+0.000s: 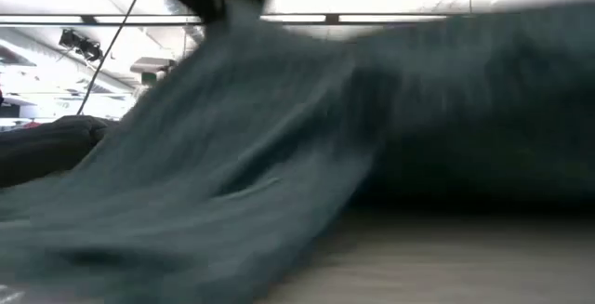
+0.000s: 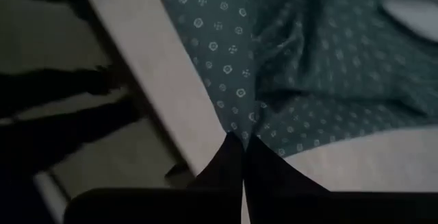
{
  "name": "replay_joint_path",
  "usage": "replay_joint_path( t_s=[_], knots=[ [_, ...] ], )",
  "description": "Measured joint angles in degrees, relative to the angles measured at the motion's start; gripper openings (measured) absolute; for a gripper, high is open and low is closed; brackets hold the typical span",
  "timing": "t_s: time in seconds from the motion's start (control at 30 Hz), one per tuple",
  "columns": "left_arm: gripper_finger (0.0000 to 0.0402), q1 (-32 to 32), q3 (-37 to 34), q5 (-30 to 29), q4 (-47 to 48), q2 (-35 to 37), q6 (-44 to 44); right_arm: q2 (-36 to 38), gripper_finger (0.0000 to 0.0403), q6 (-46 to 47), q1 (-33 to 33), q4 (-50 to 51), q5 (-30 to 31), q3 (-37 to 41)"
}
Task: Fold Laundry from Bin
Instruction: Fold the green polo shirt on the table
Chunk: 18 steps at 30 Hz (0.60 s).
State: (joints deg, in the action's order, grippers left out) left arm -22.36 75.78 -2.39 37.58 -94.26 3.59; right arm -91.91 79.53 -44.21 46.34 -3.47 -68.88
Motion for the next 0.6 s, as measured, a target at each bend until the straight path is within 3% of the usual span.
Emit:
replay_joint_path(
  t_s=[0.3, 0.6],
  knots=[
    [0.0001, -2.3, 21.5, -2.6, 15.6, 7.0, -1.4, 10.8, 0.0002, 0.6, -1.6, 11.8, 4.6, -12.8],
    [0.0001, -4.2, 40.8, -3.5, 15.2, 8.5, -3.1, 13.5, 0.0001, -12.1, -1.3, 23.1, 10.7, -32.0]
  ],
)
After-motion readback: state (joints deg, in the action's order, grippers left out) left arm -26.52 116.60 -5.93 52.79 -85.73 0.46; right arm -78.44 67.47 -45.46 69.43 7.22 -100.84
